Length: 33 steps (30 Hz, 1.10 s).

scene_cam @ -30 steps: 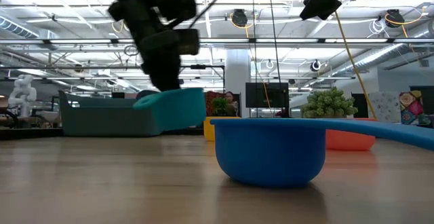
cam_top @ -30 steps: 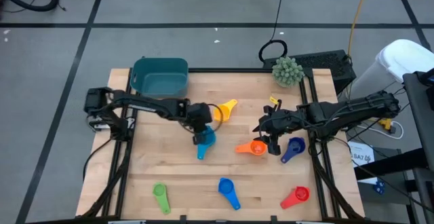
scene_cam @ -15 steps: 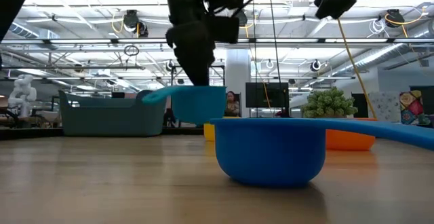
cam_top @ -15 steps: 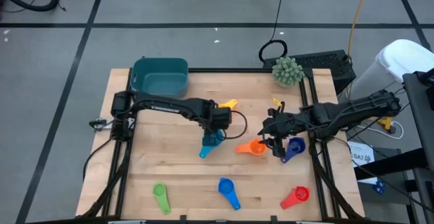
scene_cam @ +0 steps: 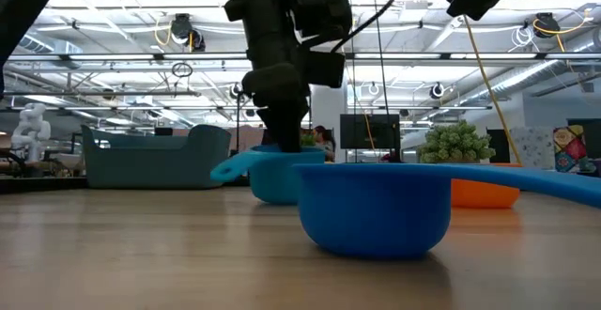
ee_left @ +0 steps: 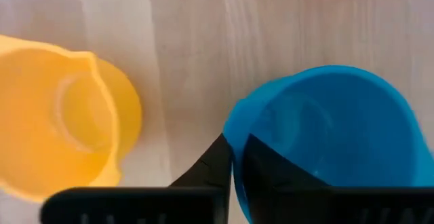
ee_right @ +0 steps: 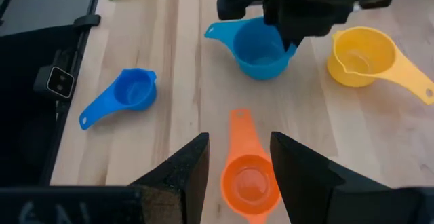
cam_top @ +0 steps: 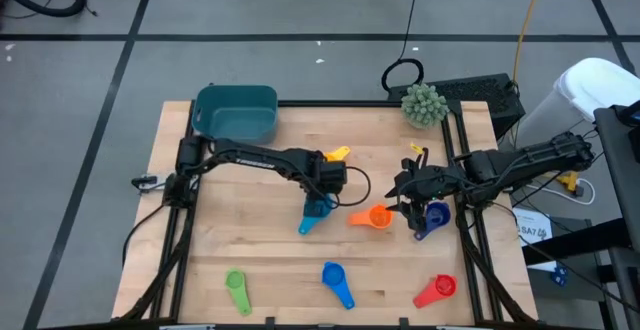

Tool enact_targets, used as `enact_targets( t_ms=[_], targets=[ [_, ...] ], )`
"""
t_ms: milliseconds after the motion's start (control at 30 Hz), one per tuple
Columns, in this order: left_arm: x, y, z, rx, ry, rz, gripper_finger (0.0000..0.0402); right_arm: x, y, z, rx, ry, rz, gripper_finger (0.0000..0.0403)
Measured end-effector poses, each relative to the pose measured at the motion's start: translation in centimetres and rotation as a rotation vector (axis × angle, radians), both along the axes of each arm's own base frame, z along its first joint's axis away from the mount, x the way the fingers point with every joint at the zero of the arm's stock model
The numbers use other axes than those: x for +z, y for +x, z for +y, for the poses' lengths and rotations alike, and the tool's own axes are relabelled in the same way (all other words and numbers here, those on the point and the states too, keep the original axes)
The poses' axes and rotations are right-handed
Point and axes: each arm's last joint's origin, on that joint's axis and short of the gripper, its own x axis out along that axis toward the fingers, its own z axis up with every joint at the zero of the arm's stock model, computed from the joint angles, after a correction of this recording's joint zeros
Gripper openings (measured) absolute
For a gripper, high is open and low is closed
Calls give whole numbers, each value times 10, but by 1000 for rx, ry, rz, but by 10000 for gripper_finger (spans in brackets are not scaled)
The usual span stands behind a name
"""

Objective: Nest measuring cups in basket
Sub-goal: Move the light blue measuring cup to the center of the table, then stack the yellow measuring cup on top of the light blue measuring cup

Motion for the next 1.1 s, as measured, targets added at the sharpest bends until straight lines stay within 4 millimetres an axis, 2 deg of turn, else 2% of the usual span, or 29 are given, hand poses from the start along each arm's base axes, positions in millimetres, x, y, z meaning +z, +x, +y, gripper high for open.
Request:
enact_targets(
  t_ms=[167, 467, 633, 767, 867, 1100],
  targets=[
    [9, -1, 1, 15, 0, -30, 96, -2, 0, 0, 0, 0, 4, 151],
    [11, -2, 3, 49, 42, -31, 202, -24, -3, -1, -23, 4, 77, 151],
    [33, -5, 13, 70, 149, -49, 236, -24, -1, 0, -18, 5, 59, 151],
    [51, -2, 30, 94, 221, -89, 247, -22, -1, 0, -14, 4, 43, 151],
    [57, -3, 48, 77, 250, -90, 242, -21, -2, 0, -15, 9, 34, 151],
    [57, -9, 83, -160, 355, -29, 199, -20, -4, 3, -6, 19, 27, 151]
  ],
)
